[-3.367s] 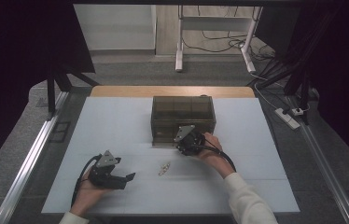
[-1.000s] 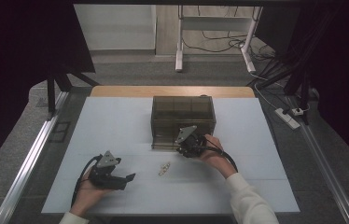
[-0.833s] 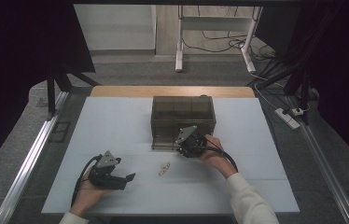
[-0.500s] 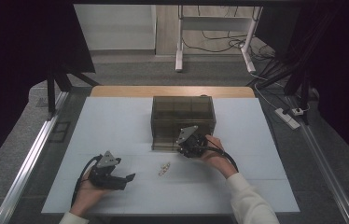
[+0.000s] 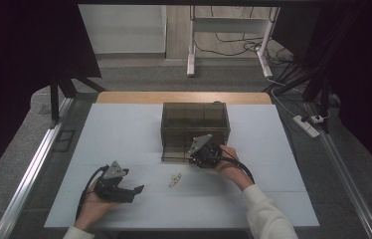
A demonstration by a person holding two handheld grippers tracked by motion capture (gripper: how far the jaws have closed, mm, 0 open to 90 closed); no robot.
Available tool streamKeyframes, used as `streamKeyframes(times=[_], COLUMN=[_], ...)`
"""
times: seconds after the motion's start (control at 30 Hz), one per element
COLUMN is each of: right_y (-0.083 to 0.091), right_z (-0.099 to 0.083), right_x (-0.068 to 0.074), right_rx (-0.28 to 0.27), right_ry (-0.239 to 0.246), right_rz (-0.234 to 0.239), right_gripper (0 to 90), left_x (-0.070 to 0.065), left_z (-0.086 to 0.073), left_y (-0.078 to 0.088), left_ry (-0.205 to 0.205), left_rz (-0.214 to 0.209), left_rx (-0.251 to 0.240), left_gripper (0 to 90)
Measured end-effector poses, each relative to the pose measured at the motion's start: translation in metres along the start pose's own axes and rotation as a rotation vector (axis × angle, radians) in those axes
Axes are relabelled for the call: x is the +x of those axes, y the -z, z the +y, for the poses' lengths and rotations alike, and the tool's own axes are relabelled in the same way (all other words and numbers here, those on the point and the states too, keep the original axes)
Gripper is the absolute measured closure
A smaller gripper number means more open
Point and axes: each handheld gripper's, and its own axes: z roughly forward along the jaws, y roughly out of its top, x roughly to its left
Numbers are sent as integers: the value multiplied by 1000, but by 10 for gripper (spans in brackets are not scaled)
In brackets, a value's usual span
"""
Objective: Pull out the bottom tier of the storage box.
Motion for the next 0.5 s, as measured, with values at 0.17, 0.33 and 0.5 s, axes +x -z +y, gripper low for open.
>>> streamKeyframes(times=[0.17,0.33,0.5], right_y=[1,2,3], right_z=[0,0,-1], right_x=[0,1,0], right_rx=[1,1,-2], right_ry=[5,1,-4], right_rz=[17,20,38], right_gripper=[806,822,825], left_x=[0,0,0], left_z=[0,0,0], left_y=[0,0,0], left_ry=[1,-1,0], left_rz=[-2,-3,-3], left_rx=[1,4,4], left_gripper=[157,156,156])
